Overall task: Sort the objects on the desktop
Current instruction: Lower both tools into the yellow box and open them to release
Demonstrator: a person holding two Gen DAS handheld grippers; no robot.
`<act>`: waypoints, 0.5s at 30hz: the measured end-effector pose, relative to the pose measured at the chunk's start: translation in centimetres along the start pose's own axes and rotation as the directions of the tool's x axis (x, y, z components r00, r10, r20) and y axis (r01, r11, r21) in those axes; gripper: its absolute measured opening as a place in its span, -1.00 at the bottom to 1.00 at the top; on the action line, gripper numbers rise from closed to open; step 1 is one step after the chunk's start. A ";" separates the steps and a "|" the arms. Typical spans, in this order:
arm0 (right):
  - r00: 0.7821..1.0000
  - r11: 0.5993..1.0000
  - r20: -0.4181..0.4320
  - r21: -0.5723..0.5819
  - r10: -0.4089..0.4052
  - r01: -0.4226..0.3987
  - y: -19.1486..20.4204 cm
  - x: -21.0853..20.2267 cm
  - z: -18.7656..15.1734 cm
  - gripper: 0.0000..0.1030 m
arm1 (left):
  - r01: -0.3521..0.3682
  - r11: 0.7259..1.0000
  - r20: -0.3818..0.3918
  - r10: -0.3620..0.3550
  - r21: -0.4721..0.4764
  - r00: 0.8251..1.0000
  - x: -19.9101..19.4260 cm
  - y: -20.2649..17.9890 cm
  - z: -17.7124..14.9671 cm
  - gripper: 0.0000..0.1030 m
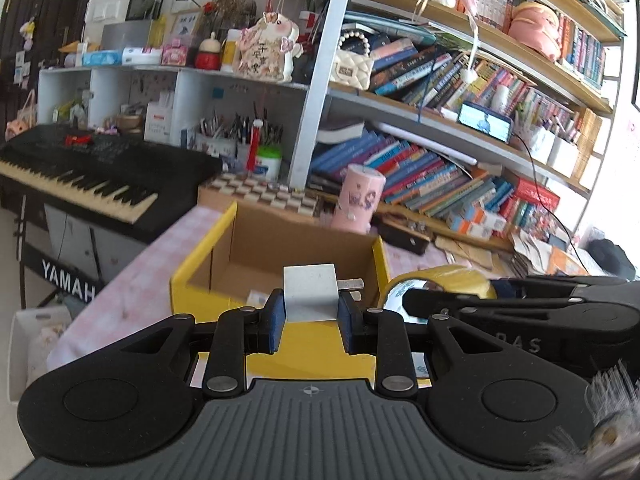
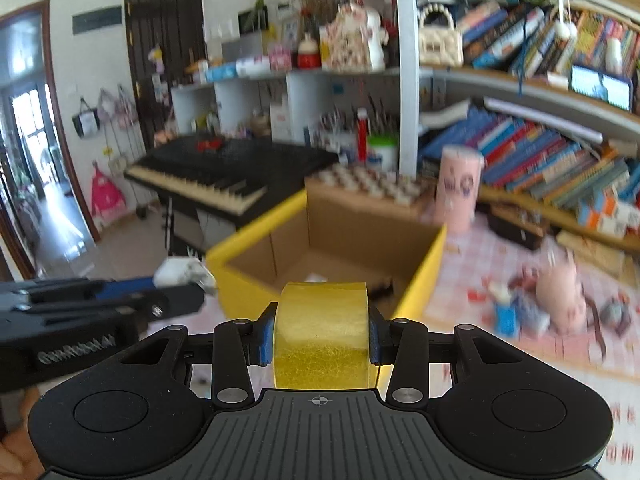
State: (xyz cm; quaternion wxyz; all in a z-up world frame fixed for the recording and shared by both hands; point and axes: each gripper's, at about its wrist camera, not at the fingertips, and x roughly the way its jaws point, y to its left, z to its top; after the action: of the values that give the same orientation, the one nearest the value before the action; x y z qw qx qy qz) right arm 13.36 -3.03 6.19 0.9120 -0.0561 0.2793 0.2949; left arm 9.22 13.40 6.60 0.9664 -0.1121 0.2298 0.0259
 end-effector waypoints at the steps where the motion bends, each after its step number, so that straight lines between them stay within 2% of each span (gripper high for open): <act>1: 1.000 1.000 0.016 -0.008 0.002 -0.002 -0.3 0.5 0.7 -0.20 | -0.004 1.000 0.005 0.004 0.000 1.000 1.0 -0.1 0.7 -0.51; 7: 1.000 0.999 0.030 -0.053 0.001 0.000 -1.9 5.2 3.7 -0.20 | -0.031 1.000 -0.014 0.031 0.000 0.999 7.4 0.2 3.9 -0.51; 11: 0.999 0.997 -0.034 -0.076 0.002 -0.005 -3.1 9.6 4.4 -0.20 | -0.036 0.999 -0.082 0.036 0.008 0.996 12.2 1.1 5.2 -0.51; 15: 0.993 0.992 -0.118 -0.122 0.027 -0.041 -3.9 13.6 4.4 -0.20 | -0.065 0.997 -0.144 0.070 0.045 0.987 16.9 1.8 6.0 -0.51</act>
State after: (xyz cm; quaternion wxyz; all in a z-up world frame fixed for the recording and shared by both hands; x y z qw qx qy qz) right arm 26.78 1.84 2.24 0.8839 -0.1250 0.3140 0.3234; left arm 26.78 16.54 3.83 0.9477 -0.0865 0.3037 0.0458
